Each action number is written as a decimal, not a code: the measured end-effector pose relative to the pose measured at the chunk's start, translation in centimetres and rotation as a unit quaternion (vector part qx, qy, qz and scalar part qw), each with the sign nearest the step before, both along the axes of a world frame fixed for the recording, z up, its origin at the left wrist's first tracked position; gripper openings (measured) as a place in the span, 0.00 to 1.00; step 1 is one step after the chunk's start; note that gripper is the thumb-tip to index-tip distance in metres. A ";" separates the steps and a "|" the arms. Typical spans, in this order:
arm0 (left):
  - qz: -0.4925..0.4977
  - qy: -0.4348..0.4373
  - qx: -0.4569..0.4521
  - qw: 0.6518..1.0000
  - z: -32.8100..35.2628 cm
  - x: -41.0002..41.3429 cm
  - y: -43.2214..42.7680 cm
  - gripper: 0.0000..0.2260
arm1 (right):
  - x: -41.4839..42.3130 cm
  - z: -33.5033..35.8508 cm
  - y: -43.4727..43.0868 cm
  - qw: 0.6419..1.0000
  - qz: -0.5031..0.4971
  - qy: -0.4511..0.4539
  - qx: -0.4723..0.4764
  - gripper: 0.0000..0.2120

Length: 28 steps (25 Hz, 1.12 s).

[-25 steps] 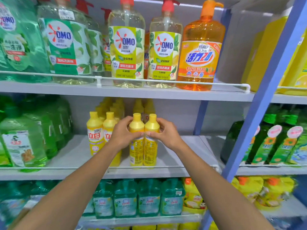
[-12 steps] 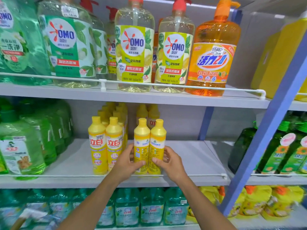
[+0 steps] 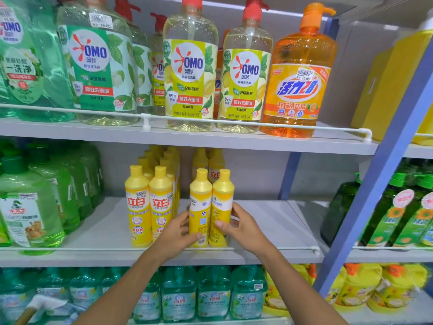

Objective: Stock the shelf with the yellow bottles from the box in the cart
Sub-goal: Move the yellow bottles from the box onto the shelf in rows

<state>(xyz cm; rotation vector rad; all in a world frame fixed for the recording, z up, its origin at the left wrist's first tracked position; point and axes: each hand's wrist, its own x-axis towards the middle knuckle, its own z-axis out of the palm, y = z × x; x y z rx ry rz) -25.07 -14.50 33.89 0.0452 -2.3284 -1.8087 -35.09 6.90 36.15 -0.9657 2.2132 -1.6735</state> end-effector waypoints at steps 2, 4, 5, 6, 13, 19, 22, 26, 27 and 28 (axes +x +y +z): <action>0.030 0.009 -0.025 0.999 -0.4 -0.1 0.2 0.23 | -0.4 -0.4 -0.1 1.000 -0.008 -0.016 -0.019 0.26; 0.084 0.029 -0.059 0.994 -0.8 -0.5 1.2 0.23 | 0.1 -1.0 -0.9 0.996 -0.070 -0.020 -0.051 0.27; 0.115 0.039 -0.073 0.990 -1.0 -0.9 1.7 0.25 | 0.3 -1.3 -1.6 0.992 -0.114 -0.017 -0.055 0.28; 0.142 0.046 -0.080 0.986 -1.2 -1.4 2.0 0.25 | 0.4 -1.5 -2.2 0.987 -0.149 -0.016 -0.054 0.29; 0.100 0.017 -0.045 0.994 -1.5 -1.0 1.4 0.25 | 0.4 -1.3 -1.4 0.996 -0.069 -0.036 -0.034 0.28; 0.185 0.030 -0.128 0.974 -2.2 -1.9 1.9 0.22 | 0.3 -1.9 -2.8 0.981 -0.193 0.016 -0.003 0.28; 0.217 0.030 -0.114 0.969 -1.9 -2.9 2.1 0.23 | -0.2 -2.6 -4.1 0.971 -0.235 0.032 0.033 0.30; 0.237 0.024 -0.109 0.965 -2.6 -3.3 2.2 0.22 | -0.3 -4.3 -3.5 0.970 -0.205 0.051 0.120 0.30; 0.244 0.017 -0.111 0.963 -2.7 -3.4 2.2 0.21 | -0.4 -4.6 -3.5 0.968 -0.205 0.049 0.134 0.28; 0.250 0.011 -0.118 0.961 -2.7 -3.6 2.1 0.20 | -0.5 -4.8 -3.5 0.967 -0.207 0.048 0.140 0.27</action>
